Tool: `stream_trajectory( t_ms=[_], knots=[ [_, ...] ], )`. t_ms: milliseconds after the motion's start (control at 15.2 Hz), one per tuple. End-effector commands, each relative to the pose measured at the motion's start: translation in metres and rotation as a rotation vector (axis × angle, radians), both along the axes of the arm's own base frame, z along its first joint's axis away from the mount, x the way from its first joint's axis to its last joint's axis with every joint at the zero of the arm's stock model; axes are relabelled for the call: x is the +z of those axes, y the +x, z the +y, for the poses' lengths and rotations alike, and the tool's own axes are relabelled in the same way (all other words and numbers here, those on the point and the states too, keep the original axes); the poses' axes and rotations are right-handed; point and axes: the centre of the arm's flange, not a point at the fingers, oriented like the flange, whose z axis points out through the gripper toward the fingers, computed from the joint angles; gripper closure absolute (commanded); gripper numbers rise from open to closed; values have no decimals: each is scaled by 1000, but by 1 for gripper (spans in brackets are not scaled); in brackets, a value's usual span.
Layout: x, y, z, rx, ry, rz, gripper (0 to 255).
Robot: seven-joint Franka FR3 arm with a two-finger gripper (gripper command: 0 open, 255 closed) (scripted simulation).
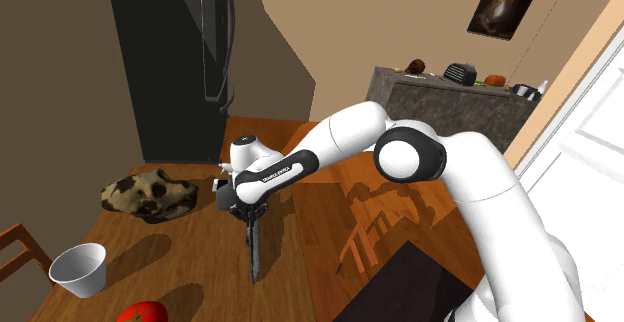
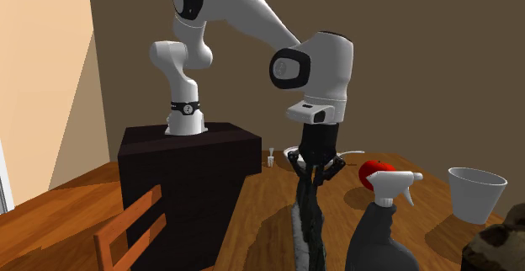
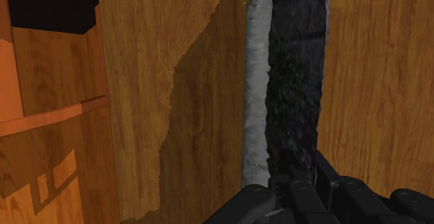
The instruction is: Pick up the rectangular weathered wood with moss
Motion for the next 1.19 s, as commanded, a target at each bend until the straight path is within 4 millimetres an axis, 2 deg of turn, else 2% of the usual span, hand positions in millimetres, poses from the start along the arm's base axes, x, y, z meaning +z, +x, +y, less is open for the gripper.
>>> stream_trajectory(
  t_ms=[0,990,1122],
  knots=[
    [0,1,0,0,1,-1,255],
    [79,1,0,0,1,-1,255],
    [80,1,0,0,1,-1,255]
  ],
)
